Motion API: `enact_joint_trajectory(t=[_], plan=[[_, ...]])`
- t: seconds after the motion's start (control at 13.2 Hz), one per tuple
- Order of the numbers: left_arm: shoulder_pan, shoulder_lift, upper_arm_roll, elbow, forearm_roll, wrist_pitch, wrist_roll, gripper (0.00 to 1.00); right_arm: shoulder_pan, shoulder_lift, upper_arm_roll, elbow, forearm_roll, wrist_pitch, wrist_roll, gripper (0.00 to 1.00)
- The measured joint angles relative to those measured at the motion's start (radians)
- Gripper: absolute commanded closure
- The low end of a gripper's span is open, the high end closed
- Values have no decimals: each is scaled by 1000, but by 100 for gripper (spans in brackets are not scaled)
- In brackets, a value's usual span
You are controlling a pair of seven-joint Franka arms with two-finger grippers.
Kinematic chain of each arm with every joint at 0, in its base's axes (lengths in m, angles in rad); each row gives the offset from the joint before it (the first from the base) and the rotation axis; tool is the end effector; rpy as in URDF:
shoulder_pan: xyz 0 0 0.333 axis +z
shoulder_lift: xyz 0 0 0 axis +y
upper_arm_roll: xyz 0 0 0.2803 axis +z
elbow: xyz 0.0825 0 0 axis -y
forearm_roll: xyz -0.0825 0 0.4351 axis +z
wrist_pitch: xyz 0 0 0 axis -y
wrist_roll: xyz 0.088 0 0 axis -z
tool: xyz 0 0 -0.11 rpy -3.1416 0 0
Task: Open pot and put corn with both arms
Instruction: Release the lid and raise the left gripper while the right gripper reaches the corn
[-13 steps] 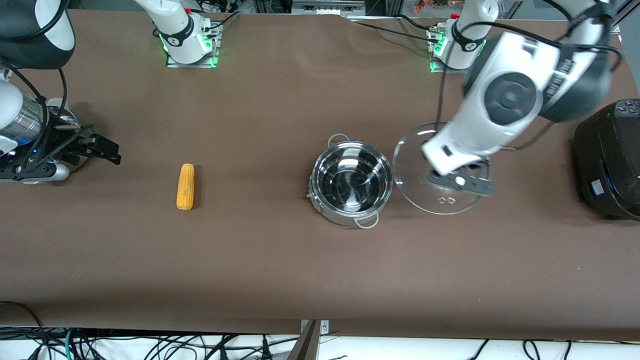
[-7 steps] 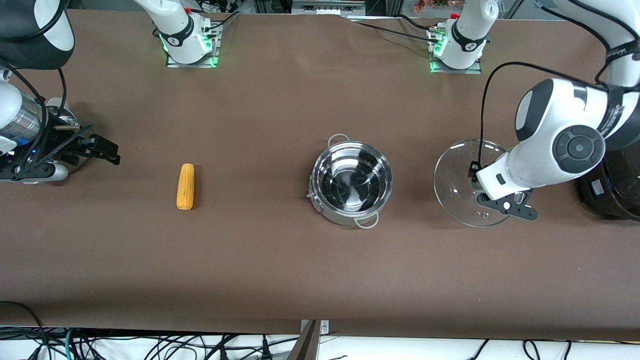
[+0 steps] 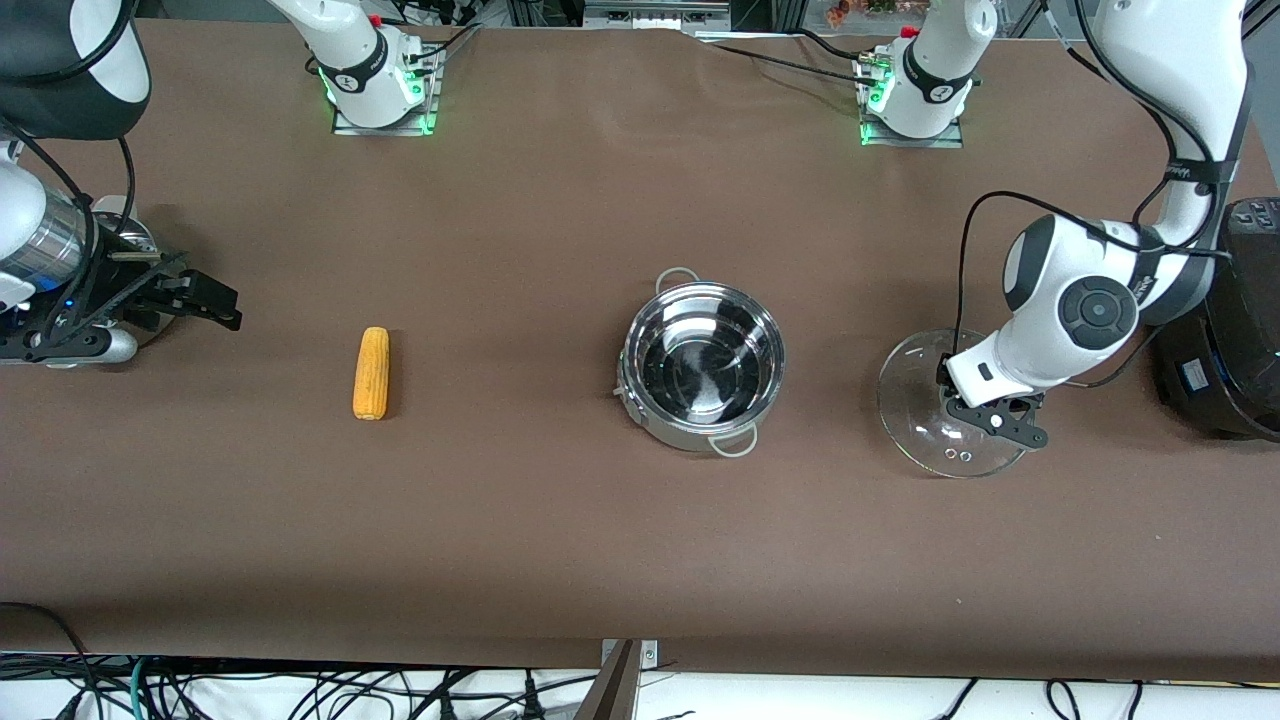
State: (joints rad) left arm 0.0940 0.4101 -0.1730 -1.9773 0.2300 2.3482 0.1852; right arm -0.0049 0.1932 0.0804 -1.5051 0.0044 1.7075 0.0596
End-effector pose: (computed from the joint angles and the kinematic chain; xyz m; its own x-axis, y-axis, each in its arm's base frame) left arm 0.6285 -0.0471 0.1870 0.9147 -0.4010 -0.0513 -0.4040 -0.9111 -0.0818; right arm 0.6641 0.0469 0.5100 0.9999 0.0137 0.0086 0.0138 -0.9997 -0.0203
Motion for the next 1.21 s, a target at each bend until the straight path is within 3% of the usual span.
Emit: enact_joint_trajectory(t=[0.15, 0.3, 0.38, 0.46, 0.53, 0.76, 0.99, 1.21], plan=[[20, 26, 0, -68, 19, 93, 0, 83, 0, 5, 0, 0, 0, 0, 1, 0], [39, 49, -5, -79, 25, 129, 4, 78, 1, 20, 1, -2, 0, -7, 1, 0], [41, 50, -6, -79, 25, 130, 5, 58, 4, 28, 3, -3, 0, -18, 1, 0], [42, 50, -7, -79, 25, 130, 5, 22, 6, 33, 5, -3, 0, -30, 1, 0], [46, 50, -10, -79, 25, 131, 5, 0, 7, 33, 8, -5, 0, -35, 1, 0], [66, 57, -9, -79, 25, 144, 5, 0, 9, 22, 31, -53, 0, -12, 1, 0], [73, 44, -9, -68, 25, 132, 4, 0, 11, -40, 50, -225, 0, 134, 7, 0], [73, -39, -32, -48, 20, 8, 0, 0, 11, -59, 50, -375, 0, 299, 7, 0]])
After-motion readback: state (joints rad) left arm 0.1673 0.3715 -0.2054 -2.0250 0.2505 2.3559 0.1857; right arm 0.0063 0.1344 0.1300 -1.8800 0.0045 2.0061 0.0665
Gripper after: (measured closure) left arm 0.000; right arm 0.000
